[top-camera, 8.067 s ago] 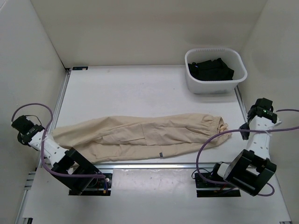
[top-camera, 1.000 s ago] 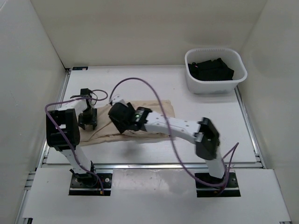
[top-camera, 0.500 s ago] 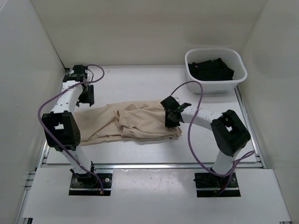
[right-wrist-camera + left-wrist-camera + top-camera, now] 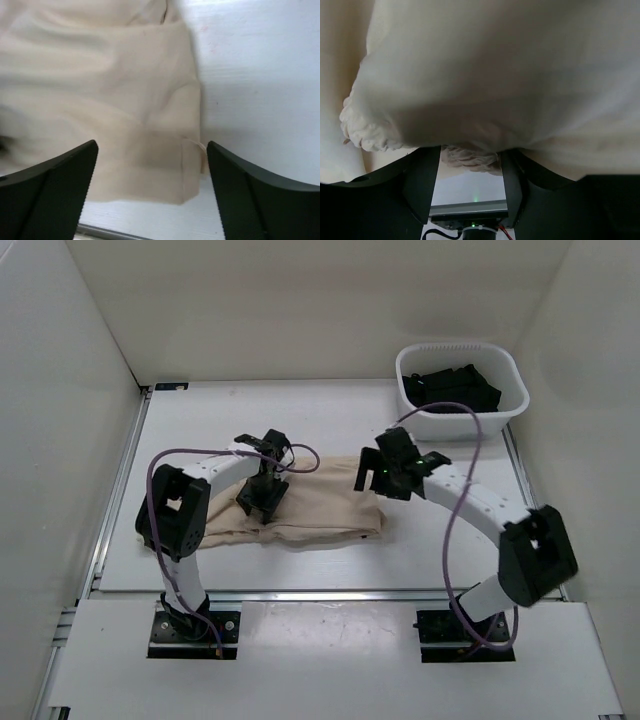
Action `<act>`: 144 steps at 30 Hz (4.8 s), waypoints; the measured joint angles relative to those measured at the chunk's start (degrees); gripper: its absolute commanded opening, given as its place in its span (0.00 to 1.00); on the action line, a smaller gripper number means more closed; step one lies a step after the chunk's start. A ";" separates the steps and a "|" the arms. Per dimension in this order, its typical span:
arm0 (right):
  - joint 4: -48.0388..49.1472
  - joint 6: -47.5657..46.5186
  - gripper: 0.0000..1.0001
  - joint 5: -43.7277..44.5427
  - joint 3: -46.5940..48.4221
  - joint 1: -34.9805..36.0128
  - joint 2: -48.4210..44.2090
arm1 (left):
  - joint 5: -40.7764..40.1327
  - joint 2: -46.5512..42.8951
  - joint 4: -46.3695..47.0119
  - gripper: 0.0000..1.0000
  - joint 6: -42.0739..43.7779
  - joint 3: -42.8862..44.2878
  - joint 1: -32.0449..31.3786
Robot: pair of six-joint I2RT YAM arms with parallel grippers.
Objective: Fold and stack the trousers
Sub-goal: Fold the trousers
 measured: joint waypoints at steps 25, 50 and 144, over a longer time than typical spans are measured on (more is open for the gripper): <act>11.08 6.88 0.00 -29.51 -23.61 -26.45 -14.43 | 0.85 -6.97 0.70 0.77 -0.09 5.55 4.70; -36.83 -9.99 0.00 -8.61 70.14 18.43 37.40 | 13.94 2.82 7.41 0.34 -0.90 -4.39 11.15; 1.40 -14.40 0.54 -45.35 -6.19 -12.50 14.10 | 31.19 16.41 9.75 0.15 -0.61 25.55 24.98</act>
